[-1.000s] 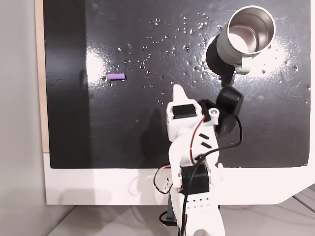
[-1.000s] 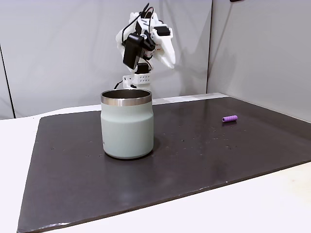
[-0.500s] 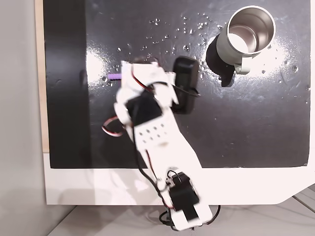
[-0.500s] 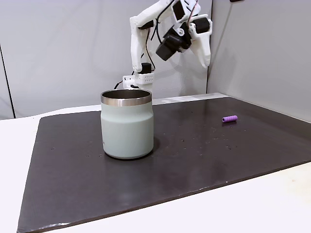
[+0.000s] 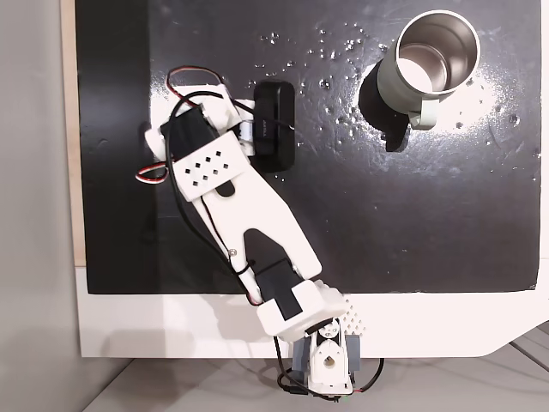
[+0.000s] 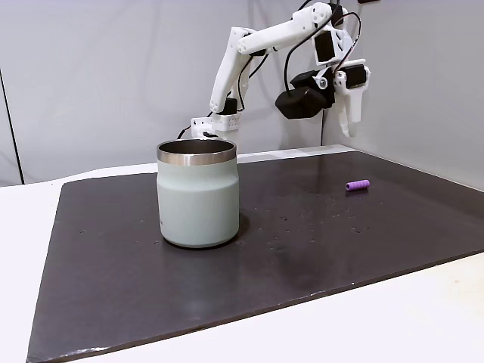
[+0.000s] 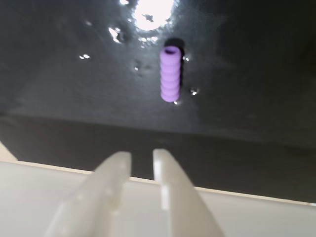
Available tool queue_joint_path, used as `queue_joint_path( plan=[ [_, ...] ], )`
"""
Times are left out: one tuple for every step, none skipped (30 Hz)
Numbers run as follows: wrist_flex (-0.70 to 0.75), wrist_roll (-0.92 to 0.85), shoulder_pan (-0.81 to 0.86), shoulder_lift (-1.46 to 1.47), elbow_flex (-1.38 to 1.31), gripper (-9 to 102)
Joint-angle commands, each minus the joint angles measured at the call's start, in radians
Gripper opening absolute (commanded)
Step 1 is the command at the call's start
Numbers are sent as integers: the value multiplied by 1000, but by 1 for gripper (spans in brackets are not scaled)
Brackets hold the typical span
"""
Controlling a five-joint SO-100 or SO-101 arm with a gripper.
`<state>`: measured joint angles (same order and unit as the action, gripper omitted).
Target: Grasp a pengrip and put it in the cup.
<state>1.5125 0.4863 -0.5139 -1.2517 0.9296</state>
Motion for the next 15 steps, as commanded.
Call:
queue_joint_path(
  plan=[
    [0,5,-28,43,-103,4],
    [-2,5,-35,69,-123,4],
    [-2,5,-41,94,-140,4],
    [-3,6,-48,114,-152,4],
    [-3,6,-54,133,-160,5],
    [-3,8,-61,152,-166,6],
    [-3,11,-66,169,-169,6],
    [-3,15,-69,184,-172,8],
    [-2,18,-71,198,-175,9],
    [0,26,-71,210,-178,11],
    [2,32,-69,222,-184,14],
    [3,37,-67,236,-193,16],
    [3,38,-66,252,-202,17],
    [5,38,-64,268,-215,17],
    [6,38,-63,284,-227,17]
  ],
)
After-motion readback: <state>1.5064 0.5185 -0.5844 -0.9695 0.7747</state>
